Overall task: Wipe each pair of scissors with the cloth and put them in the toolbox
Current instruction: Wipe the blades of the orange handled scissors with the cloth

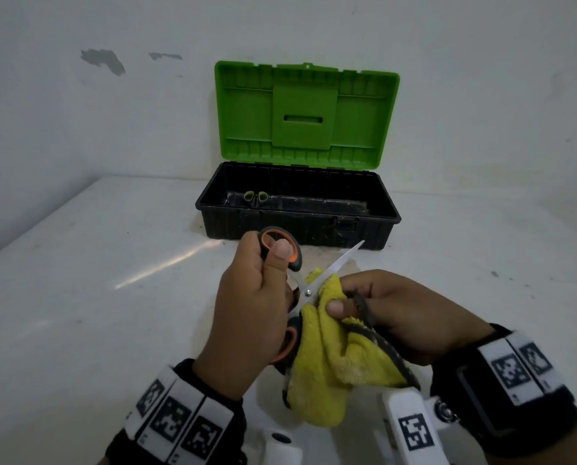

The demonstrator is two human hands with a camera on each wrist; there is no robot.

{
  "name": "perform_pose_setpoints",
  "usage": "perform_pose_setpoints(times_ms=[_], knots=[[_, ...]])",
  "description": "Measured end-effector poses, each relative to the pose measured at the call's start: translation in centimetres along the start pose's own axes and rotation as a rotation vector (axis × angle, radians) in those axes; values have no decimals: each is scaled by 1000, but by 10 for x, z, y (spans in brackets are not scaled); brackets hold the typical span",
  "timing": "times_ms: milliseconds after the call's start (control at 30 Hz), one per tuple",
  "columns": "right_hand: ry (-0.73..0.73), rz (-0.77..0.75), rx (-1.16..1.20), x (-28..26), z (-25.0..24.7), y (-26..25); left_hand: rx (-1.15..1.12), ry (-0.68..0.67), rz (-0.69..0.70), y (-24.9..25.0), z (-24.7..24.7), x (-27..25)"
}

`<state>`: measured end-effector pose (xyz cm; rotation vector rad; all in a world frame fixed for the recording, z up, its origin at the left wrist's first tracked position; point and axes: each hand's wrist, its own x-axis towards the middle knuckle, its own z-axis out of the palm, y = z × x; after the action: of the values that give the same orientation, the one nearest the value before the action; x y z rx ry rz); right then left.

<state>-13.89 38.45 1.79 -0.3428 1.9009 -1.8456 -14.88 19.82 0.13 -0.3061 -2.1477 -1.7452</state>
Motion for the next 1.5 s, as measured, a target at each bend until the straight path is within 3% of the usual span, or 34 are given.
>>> perform_pose_setpoints(times_ms=[267, 433, 533, 833, 1067, 1300, 1400, 1500], knots=[[53, -61, -93, 12, 10, 6, 26, 26, 33, -4, -2, 4], [126, -33, -452, 11, 6, 9, 18, 86, -52, -11, -2, -2], [142, 2, -456, 7, 5, 8, -4, 74, -118, -13, -2, -1], [184, -88, -376, 17, 17, 8, 24, 110, -65, -15, 3, -4], [135, -152, -598, 8, 7, 0, -110, 136, -150, -10, -5, -6], [152, -91, -681, -20, -19, 2, -223, 201, -239, -11, -15, 3], [261, -19, -709, -31, -40, 4, -283, 258, -263, -13, -24, 11], [452, 34, -946, -35, -61, 4, -332, 284, -286, -11, -26, 15]])
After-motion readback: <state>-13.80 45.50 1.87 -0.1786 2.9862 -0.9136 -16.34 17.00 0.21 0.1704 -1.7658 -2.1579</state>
